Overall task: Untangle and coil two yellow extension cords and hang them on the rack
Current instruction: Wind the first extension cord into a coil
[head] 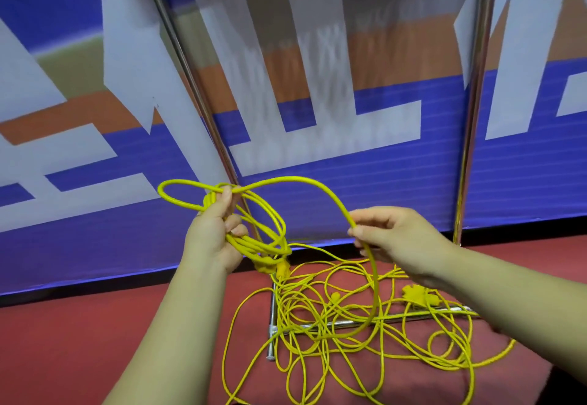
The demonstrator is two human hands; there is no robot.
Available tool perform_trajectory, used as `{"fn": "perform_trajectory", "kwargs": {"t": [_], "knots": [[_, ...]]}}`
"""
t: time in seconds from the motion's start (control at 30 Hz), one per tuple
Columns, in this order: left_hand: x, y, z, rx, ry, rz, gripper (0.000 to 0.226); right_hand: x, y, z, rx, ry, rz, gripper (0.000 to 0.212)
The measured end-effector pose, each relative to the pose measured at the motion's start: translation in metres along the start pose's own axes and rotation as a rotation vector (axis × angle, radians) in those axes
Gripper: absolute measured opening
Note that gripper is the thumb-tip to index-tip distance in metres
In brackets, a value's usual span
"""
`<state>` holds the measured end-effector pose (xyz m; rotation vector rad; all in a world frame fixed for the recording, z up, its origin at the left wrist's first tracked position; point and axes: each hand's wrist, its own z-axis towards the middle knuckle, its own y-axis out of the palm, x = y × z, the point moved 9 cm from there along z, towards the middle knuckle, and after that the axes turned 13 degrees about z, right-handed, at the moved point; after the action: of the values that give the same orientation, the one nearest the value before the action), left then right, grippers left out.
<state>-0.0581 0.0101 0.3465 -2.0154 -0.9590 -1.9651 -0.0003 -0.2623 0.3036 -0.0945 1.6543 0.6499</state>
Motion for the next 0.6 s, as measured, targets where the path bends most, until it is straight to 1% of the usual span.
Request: {"fn": "perform_trajectory", "kwargs": {"t": [0.07, 0.17, 0.27, 0.37, 0.43, 0.47, 0.6], "knots": [[-0.015, 0.001, -0.001, 0.018, -0.082, 0.082, 0.011, -0.017, -0.009, -0.001, 0.056, -0.039, 0.045, 0.021], [-0.044, 0.017, -0.011, -0.051, -0.223, 0.276, 0.008, -0.037, -0.024, 0.000, 0.118, -0.091, 0.126, 0.021], [-0.066, 0.037, -0.028, -0.146, -0.332, 0.454, 0.019, -0.044, -0.049, 0.004, 0.222, -0.128, 0.165, 0.023], [-0.070, 0.056, -0.040, -0.221, -0.367, 0.469, 0.032, -0.046, -0.078, 0.007, 0.347, -0.180, 0.108, 0.025], [-0.065, 0.067, -0.044, -0.260, -0.353, 0.393, 0.037, -0.049, -0.095, 0.009, 0.410, -0.220, -0.001, 0.026], [-0.061, 0.073, -0.045, -0.284, -0.339, 0.355, 0.039, -0.051, -0.102, 0.010, 0.426, -0.239, -0.099, 0.025], [-0.043, 0.089, -0.053, -0.413, -0.279, 0.288, 0.047, -0.050, -0.110, 0.016, 0.415, -0.265, -0.621, 0.021]]}}
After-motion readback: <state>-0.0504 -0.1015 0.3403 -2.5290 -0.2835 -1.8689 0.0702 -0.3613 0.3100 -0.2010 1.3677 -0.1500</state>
